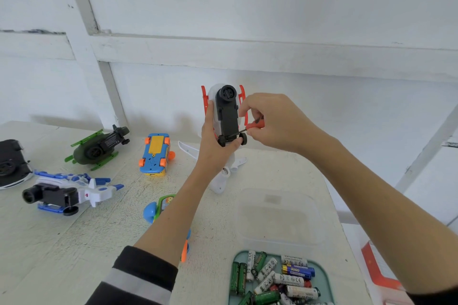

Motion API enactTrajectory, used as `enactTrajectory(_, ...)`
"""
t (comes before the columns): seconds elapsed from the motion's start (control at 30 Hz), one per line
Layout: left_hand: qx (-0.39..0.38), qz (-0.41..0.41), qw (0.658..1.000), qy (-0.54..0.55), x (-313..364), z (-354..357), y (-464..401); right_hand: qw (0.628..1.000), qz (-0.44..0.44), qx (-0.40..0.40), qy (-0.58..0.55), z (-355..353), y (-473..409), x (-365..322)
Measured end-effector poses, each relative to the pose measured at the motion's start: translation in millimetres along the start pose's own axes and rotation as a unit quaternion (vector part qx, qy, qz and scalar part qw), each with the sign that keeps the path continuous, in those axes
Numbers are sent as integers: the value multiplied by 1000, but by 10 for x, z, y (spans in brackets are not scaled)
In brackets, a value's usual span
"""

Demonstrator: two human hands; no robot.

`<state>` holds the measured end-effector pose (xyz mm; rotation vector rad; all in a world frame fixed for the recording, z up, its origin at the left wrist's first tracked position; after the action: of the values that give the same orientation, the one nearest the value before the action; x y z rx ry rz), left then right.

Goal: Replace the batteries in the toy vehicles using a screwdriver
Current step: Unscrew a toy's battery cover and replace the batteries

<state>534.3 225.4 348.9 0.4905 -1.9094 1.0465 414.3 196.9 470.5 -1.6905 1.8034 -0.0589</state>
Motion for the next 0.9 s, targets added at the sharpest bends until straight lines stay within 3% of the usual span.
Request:
enactTrajectory(0.1, 4, -9, 1000, -24, -52, -11, -18, 997, 72, -18, 31, 24, -14, 146)
enactTrajectory(0.17, 10, -10, 999, -36, -56, -22, -15, 996, 69, -3, 65, 7, -27, 165)
enactTrajectory(0.37, 16, -15, 999, -30, -112, -39, -9, 997, 37, 14, -71, -39, 10, 93)
enactTrajectory(0.53, 22, -15, 998, -49, -139, -68, 2, 992, 123, -28, -17, 55, 84, 258)
enactTrajectory(0.73, 17, -12, 999, -44, -98, -74, -3, 999, 11, 10, -34, 14, 32, 90)
enactTrajectory(0.9, 8, -8, 999, -53, -28, -91, -15, 989, 121, -47, 69, 91, 83, 312)
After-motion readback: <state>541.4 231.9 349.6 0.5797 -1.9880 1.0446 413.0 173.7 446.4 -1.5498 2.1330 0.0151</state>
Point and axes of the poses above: each hand's wrist, its own y-axis away from the middle knuckle, its own z-axis out of the palm, x = y × z, the point moved 10 cm from there along -y, towards the middle knuckle, and after that the axes turned 13 degrees about -y, right-handed, at the moved point
